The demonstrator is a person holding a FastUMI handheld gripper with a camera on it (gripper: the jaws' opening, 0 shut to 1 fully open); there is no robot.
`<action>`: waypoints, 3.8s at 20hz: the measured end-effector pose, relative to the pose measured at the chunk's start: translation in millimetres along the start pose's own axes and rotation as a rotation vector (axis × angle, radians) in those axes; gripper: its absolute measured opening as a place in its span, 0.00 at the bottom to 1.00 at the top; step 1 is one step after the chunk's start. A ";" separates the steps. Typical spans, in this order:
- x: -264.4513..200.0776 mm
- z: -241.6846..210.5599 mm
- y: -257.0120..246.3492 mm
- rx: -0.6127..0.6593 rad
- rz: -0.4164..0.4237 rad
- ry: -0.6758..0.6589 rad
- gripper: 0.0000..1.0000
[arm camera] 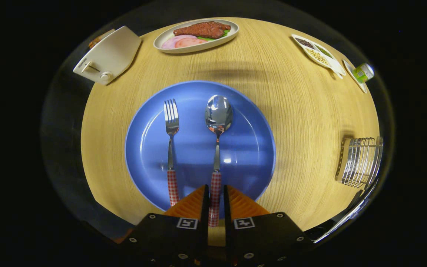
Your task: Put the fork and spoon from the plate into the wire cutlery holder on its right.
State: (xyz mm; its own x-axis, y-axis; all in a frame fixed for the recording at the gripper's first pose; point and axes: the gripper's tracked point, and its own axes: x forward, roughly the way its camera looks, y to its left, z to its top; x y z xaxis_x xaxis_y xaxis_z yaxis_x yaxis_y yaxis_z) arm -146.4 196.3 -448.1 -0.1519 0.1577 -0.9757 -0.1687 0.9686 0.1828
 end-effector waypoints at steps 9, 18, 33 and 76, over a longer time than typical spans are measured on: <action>-45.1 16.0 -18.9 -0.051 0.023 -0.109 0.10; -124.0 30.1 -68.1 0.018 0.058 -0.263 0.10; -185.6 -23.7 -221.8 0.138 -0.109 -0.251 0.10; -169.5 32.4 -190.8 0.175 0.156 -0.079 0.69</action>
State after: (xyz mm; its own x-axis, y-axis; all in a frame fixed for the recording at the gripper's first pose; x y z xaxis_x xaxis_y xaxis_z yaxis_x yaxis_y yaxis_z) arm -56.9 -9.0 -321.5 -0.0848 0.3158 -0.9450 0.0230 0.9488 0.3150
